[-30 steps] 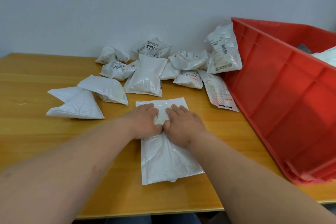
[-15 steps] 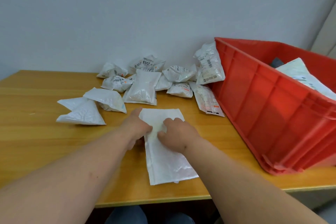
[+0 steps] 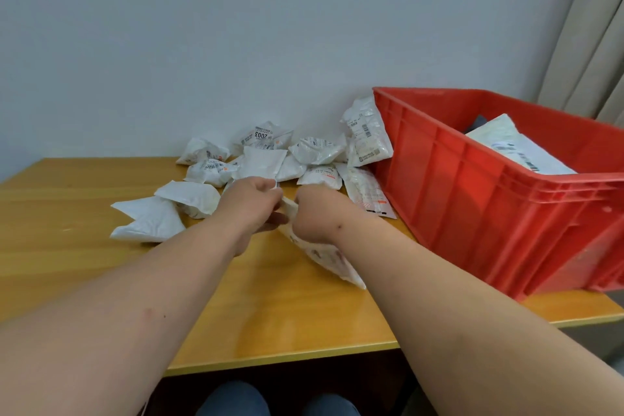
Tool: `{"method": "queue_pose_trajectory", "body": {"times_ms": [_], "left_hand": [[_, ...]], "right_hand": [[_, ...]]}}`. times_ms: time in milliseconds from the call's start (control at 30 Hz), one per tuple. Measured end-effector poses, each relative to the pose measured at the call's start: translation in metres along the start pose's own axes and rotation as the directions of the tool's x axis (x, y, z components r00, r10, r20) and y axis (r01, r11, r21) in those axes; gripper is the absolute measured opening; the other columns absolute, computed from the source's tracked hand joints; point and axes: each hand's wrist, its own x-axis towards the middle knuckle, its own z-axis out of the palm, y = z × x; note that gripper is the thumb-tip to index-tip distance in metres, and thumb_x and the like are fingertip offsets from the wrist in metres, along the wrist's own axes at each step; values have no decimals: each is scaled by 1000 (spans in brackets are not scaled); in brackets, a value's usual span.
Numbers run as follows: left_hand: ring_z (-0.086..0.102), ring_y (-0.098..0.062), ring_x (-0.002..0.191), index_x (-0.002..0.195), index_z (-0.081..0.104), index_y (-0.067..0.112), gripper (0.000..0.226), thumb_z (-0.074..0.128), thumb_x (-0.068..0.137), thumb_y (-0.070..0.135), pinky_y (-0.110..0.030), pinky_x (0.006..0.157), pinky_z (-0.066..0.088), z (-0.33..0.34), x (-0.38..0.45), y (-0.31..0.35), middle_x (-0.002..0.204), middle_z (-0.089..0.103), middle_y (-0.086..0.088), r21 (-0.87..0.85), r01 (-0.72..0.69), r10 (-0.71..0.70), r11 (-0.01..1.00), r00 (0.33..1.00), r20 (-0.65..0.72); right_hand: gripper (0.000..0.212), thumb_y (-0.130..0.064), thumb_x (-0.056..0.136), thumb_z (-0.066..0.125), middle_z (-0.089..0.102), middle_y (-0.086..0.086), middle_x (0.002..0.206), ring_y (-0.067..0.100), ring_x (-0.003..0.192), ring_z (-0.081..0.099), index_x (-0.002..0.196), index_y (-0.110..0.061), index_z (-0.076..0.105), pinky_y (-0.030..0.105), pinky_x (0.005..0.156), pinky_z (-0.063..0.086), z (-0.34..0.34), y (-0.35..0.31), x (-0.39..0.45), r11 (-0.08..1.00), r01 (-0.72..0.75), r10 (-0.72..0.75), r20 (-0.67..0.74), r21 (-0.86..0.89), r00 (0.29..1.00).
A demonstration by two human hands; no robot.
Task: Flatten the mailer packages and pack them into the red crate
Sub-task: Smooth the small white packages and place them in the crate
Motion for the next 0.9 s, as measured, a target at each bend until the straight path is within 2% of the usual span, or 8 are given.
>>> {"method": "queue_pose_trajectory", "body": {"times_ms": [67,133,267,367,467,533,667,900], "left_hand": [[71,-19,72,133,56,14,38,55,95,12,-34,77,58,-1,-4,4,93,69,-6,48,-78,79,996,997,-18],[68,-15,82,135,55,19,42,53,94,15,-28,75,54,-5,-7,7,97,68,1,298,-221,244,929,969,-41],[42,-24,119,131,57,32,43,55,89,32,-38,98,30,-14,-8,8,116,52,4,808,-339,590,481,807,-12],[30,-20,124,118,61,34,32,57,87,40,-37,101,18,-16,-8,3,126,45,6,838,-343,641,424,768,-11],[33,-19,129,126,53,34,37,51,91,45,-39,105,17,-19,-5,-12,135,42,6,881,-294,519,371,852,65],[32,-20,132,138,41,35,46,47,93,47,-41,106,19,-19,-6,-25,140,38,5,913,-263,420,311,900,116],[21,-21,141,149,24,37,54,43,99,43,-41,113,16,-9,-10,-52,155,24,5,936,-317,329,151,909,255],[-3,-24,151,156,1,34,58,16,103,52,-46,122,5,25,-11,-80,165,-5,4,888,-387,-144,248,892,429]], "right_hand": [[7,-10,90,48,48,-1,82,19,76,53,90,-16,45,31,65,45,-6,6,-3,998,-40,36,-67,-56,997],[12,-7,88,46,47,-1,84,22,81,53,94,-17,41,36,71,46,-10,14,-5,993,-77,63,-142,-93,988],[9,-6,86,43,52,2,87,25,81,54,82,-14,43,40,79,51,-23,21,-2,988,-105,80,-208,-110,975],[21,-7,89,43,51,4,79,26,79,54,70,-16,44,38,73,46,-31,21,7,986,-105,94,-87,-130,992],[13,-11,88,43,57,3,97,27,96,55,90,-16,56,43,88,40,-15,28,10,954,-83,64,-73,-287,995],[34,-13,88,46,53,8,124,30,117,49,121,-17,53,49,106,31,11,38,7,945,-85,52,-112,-315,992],[52,-21,89,52,32,9,145,32,132,31,139,-21,39,48,118,20,56,56,-5,939,-108,43,-201,-327,979],[63,-61,99,21,15,3,164,31,150,11,155,-33,20,55,120,8,96,76,-18,970,-224,231,80,-90,970]]}}
